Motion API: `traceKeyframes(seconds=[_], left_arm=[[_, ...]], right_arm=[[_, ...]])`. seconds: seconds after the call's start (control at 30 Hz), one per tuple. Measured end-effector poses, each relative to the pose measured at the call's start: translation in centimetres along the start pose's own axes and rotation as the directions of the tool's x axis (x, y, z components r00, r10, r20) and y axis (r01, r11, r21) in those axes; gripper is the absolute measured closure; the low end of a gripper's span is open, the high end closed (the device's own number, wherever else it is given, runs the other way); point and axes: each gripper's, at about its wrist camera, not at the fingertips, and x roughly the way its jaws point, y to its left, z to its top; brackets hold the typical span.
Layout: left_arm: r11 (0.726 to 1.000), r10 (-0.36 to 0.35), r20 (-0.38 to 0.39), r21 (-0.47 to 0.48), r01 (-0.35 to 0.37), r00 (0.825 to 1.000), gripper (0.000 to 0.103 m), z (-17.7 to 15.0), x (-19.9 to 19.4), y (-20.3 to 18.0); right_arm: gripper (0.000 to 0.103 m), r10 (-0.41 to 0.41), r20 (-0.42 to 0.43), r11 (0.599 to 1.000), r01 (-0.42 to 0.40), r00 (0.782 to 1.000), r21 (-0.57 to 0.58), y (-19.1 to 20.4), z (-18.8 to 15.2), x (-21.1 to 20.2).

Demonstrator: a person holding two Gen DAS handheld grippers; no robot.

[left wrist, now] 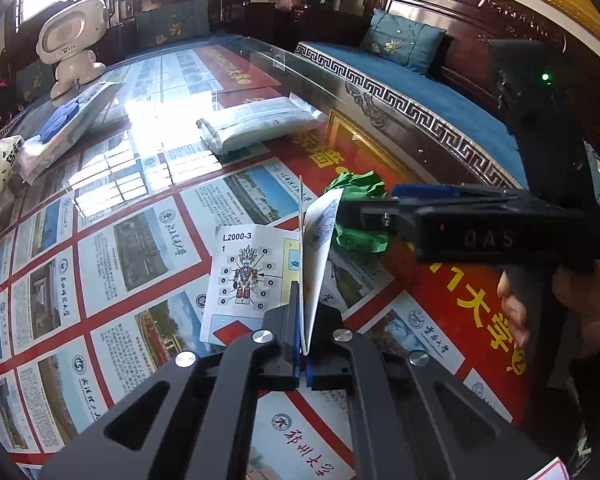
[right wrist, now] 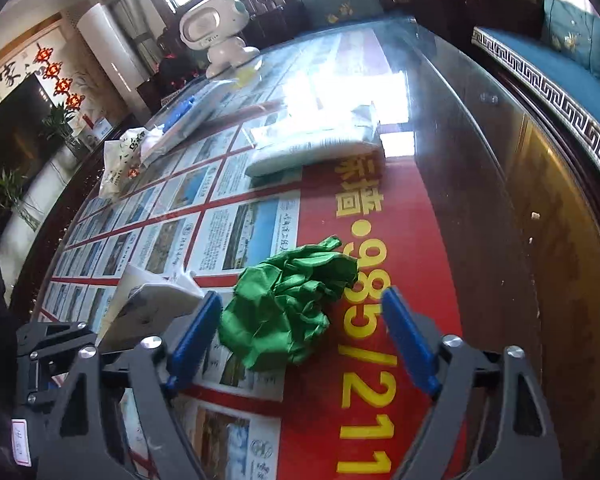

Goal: Collect trash
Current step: 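Grasp the white printed leaflet with the left tool while the right tool grasps the green cloth, then carry both items over the tan bin and open both tools to drop them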

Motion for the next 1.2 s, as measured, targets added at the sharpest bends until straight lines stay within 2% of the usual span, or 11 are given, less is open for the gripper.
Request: traceKeyframes(seconds=[0.03,0.07,0.1,0.23,0.5,0.7,0.97,1.07,1.2], left_arm=[[1.0,-0.001,0.0,0.0,0.001,1.0,0.101,0.0,0.1,0.0],[1.0,-0.001,-0.002,0.0,0.001,1.0,0.101,0.0,0.1,0.0],[1.0,0.0,-0.001,0.0,0.0,1.0,0.101,0.0,0.1,0.0],[1.0,-0.009,0.005,-0.004,0.009,1.0,0.101,0.0,-0.2,0.1],[1.0,-0.029,0.033,0.005,0.029,0.999,0.101,-1.1,-2.9,-0.8],[0.998,-0.064,0.074,0.01,0.064,0.995,0.101,-4.9,-8.3,-2.5],[0.991,-0.114,0.095,0.086,0.106,0.989,0.101,-14.5,-18.3,-7.7],[0.986,-0.138,0.086,0.105,0.129,0.987,0.101,-19.5,-21.5,-9.4],[0.977,-0.195,0.047,0.098,0.19,0.98,0.101,-26.1,-24.1,-11.3]], right_arm=[[0.051,0.015,-0.016,1.0,-0.015,1.0,-0.002,0.0,0.0,0.2],[0.074,0.052,-0.031,0.999,-0.052,0.998,-0.003,0.2,0.0,0.2],[0.081,0.091,-0.055,0.996,-0.092,0.994,-0.004,0.2,0.0,0.5],[0.084,0.038,-0.027,0.995,-0.04,0.999,-0.086,1.1,-0.8,-0.4],[0.084,0.07,0.007,0.992,-0.069,0.998,-0.105,0.7,-3.0,-4.6],[0.084,0.135,0.007,0.987,-0.134,0.991,-0.083,1.1,-7.4,-9.8],[0.084,0.223,0.04,0.97,-0.218,0.974,-0.112,5.1,-17.1,-19.3],[0.084,0.253,0.034,0.961,-0.247,0.967,-0.128,7.2,-22.3,-22.9],[0.084,0.285,-0.011,0.953,-0.285,0.958,-0.104,9.0,-29.2,-25.2]])
